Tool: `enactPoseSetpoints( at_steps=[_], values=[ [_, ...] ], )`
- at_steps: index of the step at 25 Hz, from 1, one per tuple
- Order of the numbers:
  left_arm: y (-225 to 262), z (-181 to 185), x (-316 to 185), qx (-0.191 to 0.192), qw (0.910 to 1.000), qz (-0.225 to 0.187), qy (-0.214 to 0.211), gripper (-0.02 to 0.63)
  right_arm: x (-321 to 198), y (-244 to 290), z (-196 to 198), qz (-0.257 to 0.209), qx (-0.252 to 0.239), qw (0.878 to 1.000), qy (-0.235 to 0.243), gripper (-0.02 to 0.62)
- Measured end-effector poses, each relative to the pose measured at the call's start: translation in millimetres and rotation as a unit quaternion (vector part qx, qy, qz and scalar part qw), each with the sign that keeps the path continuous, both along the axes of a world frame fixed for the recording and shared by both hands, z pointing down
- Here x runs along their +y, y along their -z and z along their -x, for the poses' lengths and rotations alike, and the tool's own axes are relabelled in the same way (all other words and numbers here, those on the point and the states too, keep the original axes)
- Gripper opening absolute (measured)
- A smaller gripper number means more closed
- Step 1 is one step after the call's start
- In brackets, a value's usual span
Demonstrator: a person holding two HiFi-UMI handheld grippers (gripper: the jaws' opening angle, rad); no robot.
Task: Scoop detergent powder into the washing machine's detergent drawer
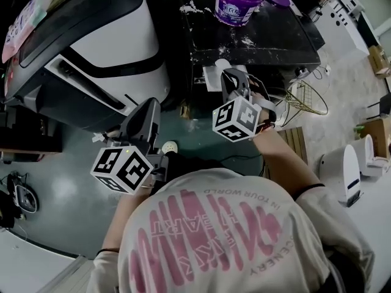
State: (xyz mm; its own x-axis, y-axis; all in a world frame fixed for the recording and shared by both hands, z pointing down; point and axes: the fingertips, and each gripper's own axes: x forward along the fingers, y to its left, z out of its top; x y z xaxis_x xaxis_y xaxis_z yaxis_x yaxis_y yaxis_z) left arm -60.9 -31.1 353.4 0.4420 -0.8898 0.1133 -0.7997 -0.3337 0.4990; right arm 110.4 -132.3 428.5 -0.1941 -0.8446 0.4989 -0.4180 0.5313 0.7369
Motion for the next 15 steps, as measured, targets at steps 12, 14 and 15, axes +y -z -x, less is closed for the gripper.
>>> enactPoseSetpoints(
  at_steps=[12,14,15],
  values=[
    [-9.1,-32.4,-12.6,-0.008,0.9994,0.004,-0.032,0.001,4.9,-12.5,-23.0,0.145,-0.281,0.938,-0.141,0.008],
    [-10.4,-35.4,-13.7,-0.008,0.9994,0.005,-0.035,0.0,7.4,-13.7,-25.1,0.159,-0.316,0.923,-0.152,0.008],
    [-10.8,-37.4,-14.7,-0.008,0.9993,0.005,-0.037,0.0,9.1,-13.0,-25.7,0.165,-0.333,0.915,-0.156,0.008]
  ],
)
